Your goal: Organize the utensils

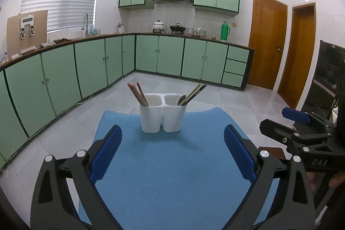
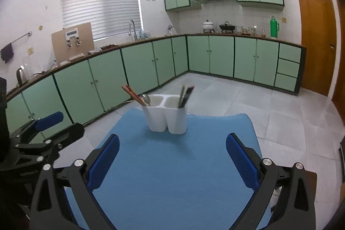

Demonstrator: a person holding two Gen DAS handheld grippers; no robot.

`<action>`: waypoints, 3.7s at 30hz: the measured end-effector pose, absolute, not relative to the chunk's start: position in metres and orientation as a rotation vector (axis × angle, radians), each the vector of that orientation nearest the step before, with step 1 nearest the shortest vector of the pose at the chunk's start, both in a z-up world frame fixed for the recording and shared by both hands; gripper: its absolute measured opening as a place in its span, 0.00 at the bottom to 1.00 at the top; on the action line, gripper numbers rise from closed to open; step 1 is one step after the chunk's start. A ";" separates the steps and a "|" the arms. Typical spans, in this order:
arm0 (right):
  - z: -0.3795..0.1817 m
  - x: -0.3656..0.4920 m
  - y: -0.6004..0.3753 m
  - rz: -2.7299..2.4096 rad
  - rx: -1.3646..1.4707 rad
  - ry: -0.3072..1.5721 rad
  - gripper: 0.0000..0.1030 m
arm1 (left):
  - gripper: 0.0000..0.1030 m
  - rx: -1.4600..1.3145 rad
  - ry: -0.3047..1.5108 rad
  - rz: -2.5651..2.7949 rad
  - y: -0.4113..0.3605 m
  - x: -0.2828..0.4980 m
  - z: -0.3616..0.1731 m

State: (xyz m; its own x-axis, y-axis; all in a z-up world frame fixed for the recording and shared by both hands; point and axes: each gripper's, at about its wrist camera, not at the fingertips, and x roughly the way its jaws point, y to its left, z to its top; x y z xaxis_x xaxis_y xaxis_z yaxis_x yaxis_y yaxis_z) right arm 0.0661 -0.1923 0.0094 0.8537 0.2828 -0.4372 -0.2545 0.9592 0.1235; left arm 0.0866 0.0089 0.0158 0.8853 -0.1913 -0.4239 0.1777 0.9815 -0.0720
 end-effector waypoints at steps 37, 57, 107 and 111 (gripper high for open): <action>0.032 0.038 -0.184 0.283 0.022 0.392 0.94 | 0.90 -0.023 0.377 -0.167 0.014 0.057 0.038; 0.034 0.036 -0.184 0.286 0.018 0.383 0.94 | 0.90 -0.021 0.372 -0.165 0.017 0.054 0.039; 0.030 0.040 -0.184 0.283 0.012 0.390 0.94 | 0.90 -0.022 0.376 -0.164 0.015 0.052 0.044; 0.030 0.040 -0.185 0.283 0.011 0.391 0.94 | 0.90 -0.025 0.378 -0.164 0.016 0.053 0.044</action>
